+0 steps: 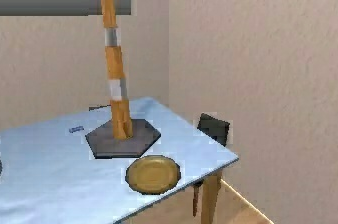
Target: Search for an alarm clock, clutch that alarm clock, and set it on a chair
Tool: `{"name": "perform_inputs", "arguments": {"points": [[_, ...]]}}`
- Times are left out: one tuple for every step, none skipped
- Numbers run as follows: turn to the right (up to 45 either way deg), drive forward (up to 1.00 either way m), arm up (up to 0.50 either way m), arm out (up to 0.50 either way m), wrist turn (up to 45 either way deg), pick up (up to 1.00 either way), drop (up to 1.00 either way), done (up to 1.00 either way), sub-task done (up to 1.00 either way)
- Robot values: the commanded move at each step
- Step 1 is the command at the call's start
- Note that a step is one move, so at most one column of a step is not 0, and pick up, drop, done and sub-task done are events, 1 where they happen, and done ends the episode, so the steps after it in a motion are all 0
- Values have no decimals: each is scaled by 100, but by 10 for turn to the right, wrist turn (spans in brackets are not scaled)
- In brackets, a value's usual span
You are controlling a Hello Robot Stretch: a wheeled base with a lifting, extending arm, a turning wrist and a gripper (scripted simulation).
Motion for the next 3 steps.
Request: {"name": "perform_inputs", "arguments": {"points": [[-450, 0, 0, 0, 0, 0, 0, 0, 0], [-300, 0, 0, 0, 0, 0, 0, 0, 0], [-450, 0, 0, 0, 0, 0, 0, 0, 0]]}}
